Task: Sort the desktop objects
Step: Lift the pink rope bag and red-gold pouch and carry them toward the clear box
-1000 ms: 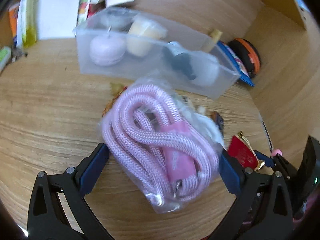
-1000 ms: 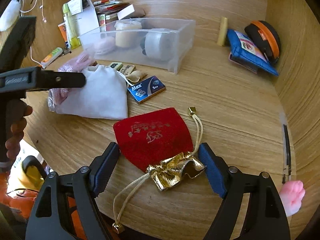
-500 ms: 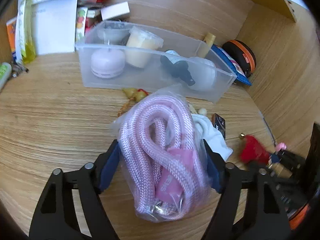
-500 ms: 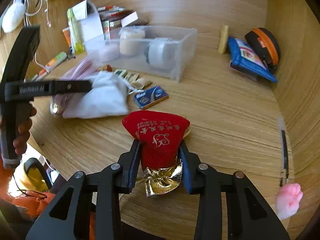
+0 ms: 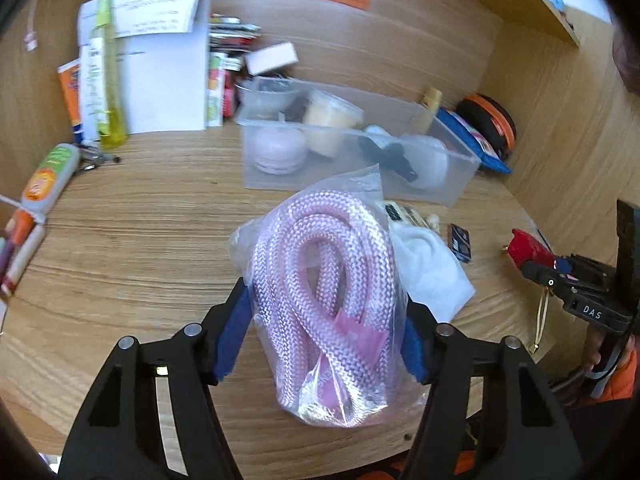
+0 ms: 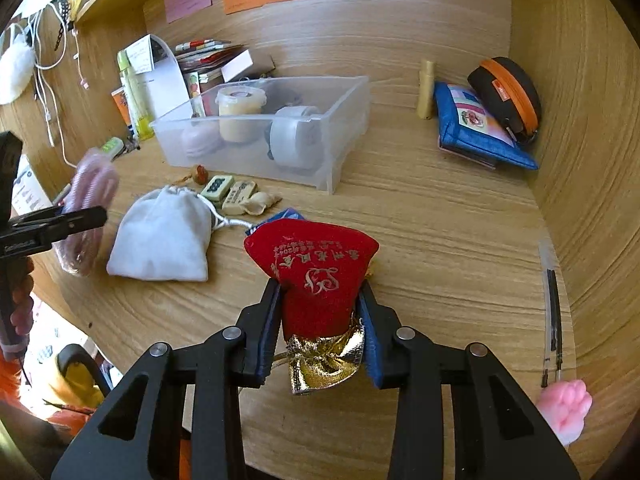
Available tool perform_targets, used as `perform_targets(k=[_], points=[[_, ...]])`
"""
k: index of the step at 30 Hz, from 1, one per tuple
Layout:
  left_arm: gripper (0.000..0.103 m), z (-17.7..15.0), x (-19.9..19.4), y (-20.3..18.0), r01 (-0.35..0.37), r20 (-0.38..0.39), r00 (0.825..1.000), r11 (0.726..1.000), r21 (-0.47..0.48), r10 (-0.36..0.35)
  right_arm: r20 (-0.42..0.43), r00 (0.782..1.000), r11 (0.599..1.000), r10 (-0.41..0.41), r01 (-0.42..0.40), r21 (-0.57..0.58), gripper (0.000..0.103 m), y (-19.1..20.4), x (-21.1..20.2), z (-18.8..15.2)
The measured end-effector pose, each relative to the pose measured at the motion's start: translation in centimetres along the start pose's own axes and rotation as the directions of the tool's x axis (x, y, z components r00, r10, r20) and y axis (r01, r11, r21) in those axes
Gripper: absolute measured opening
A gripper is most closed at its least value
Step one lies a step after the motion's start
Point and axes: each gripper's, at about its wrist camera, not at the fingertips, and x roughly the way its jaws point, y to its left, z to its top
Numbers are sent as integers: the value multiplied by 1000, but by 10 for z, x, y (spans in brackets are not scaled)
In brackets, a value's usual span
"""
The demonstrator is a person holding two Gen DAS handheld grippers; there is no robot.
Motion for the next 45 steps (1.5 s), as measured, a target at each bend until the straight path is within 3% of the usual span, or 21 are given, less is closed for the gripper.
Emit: perform_targets(k=[4,9,10,12,15,18,22,25,29,30,33,36,37,39,45], points=[[61,6,-9,7,-35,35,999,999,-14,36,25,1000,1000,8,-8,12,33,0,-3,10],[58,17,-12,3,-25,83,996,1000,-14,26,70,998,1000,3,-3,8,33,3,-9,30],[56,20,-12,1,-21,93,995,1000,-9,22,79,997,1000,0,0,6,33,3,-10,34],[35,27,-12,-3,-15,103,995,1000,6,14,97,995,1000,-2,2,-2,33,5,-12,40],[33,38,-11,-6,6,116,993,1000,26,-9,124,992,1000,-2,4,-14,33,9,-15,51],[33,44,1,-7,-20,99,995,999,44,16,139,990,1000,4,-1,-20,33,10,-15,62],[33,45,27,-2,-23,12,1000,999,40,22,140,990,1000,21,-17,-26,33,13,-12,70],[34,49,38,-4,-34,-2,999,997,66,34,132,991,999,33,-30,-25,33,14,-7,71],[66,57,56,-3,15,-59,998,998,67,-11,116,992,999,43,-42,-10,33,12,1,75],[70,59,63,-3,28,-80,997,997,73,-22,113,992,999,48,-48,-7,33,11,2,76],[70,64,81,-3,17,-122,993,994,108,-4,110,992,999,54,-54,-6,33,11,5,77],[69,70,96,-3,55,-159,987,991,124,-35,105,993,998,58,-57,-11,33,12,8,79],[68,71,99,-4,71,-167,985,990,124,-50,103,993,998,59,-58,-13,33,13,9,80],[53,74,102,-8,114,-179,980,983,141,-88,99,993,998,62,-61,-15,33,15,12,82],[22,76,87,-16,106,-137,987,978,178,-82,105,993,998,62,-59,-33,33,22,14,90]])
